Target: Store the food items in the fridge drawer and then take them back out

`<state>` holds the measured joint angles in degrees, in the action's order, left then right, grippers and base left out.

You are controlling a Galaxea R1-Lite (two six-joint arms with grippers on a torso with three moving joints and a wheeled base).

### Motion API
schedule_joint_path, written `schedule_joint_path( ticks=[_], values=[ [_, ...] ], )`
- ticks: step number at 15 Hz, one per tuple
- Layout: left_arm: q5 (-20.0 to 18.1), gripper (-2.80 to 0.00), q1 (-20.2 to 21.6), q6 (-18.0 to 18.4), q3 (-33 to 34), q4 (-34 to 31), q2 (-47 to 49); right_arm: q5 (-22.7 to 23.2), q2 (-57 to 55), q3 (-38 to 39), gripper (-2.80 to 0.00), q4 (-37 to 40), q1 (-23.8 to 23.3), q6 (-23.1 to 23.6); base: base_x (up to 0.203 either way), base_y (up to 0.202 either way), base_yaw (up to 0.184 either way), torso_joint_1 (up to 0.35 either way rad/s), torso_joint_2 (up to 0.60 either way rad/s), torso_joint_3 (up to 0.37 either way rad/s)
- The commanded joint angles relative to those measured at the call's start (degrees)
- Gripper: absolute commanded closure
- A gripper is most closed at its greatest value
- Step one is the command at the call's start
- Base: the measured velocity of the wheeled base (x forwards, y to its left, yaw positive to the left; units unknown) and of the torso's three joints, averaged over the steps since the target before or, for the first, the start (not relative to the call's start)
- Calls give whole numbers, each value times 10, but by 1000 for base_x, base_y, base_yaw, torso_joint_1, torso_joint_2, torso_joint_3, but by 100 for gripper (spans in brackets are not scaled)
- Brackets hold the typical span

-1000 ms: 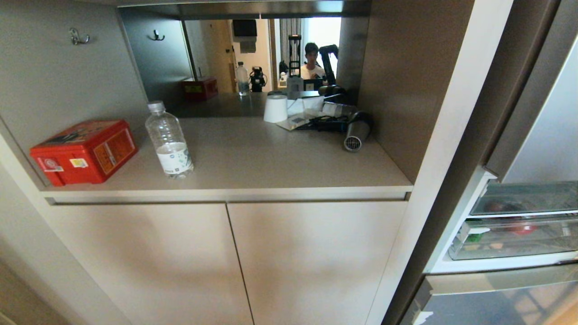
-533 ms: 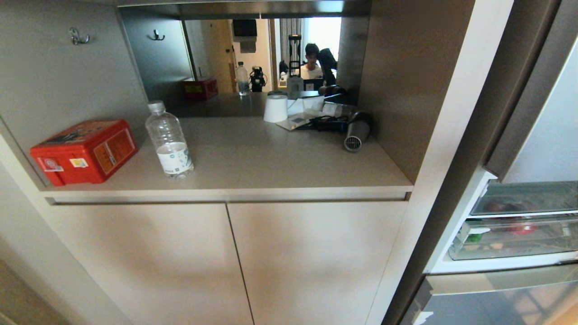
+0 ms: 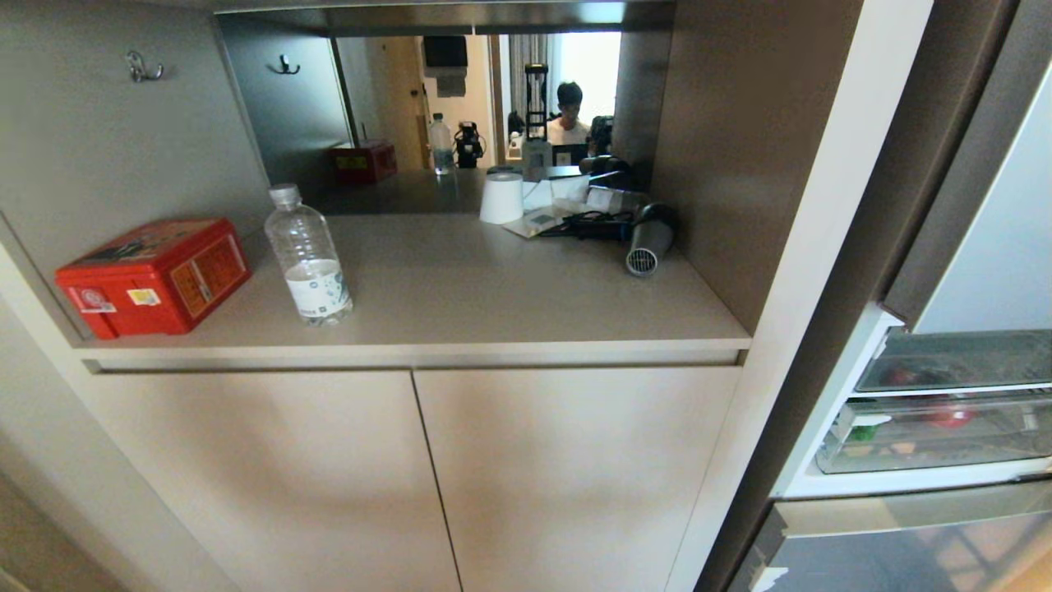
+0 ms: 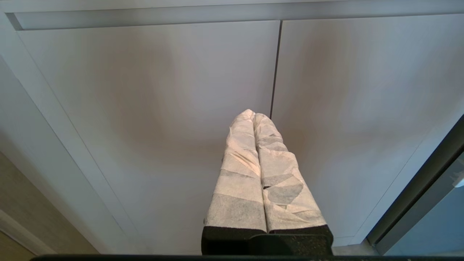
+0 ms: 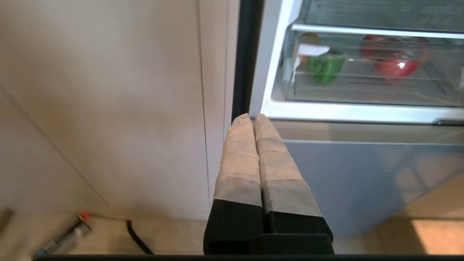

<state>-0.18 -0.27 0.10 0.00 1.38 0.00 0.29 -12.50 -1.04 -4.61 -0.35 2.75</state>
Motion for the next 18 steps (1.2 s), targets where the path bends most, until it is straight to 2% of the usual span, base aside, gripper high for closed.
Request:
schedule_joint_path(
  ticks=[1, 2, 4, 11, 18],
  values=[
    [0, 0, 0, 0, 6, 0, 0, 2, 113, 4, 0, 33, 6, 6, 0, 0, 0, 0, 0, 0],
    [0, 0, 0, 0, 6, 0, 0, 3, 126, 7, 0, 41, 8, 7, 0, 0, 0, 0, 0, 0],
    [0, 0, 1, 0, 6, 0, 0, 1, 124, 9, 0, 48, 9, -26, 0, 0, 0, 0, 0, 0],
    [0, 0, 0, 0, 6, 0, 0, -4, 124, 9, 0, 48, 9, -33, 1, 2, -10, 1, 0, 0],
    [0, 0, 0, 0, 6, 0, 0, -4, 124, 9, 0, 48, 9, -36, 1, 6, -168, 3, 2, 3]
  ],
)
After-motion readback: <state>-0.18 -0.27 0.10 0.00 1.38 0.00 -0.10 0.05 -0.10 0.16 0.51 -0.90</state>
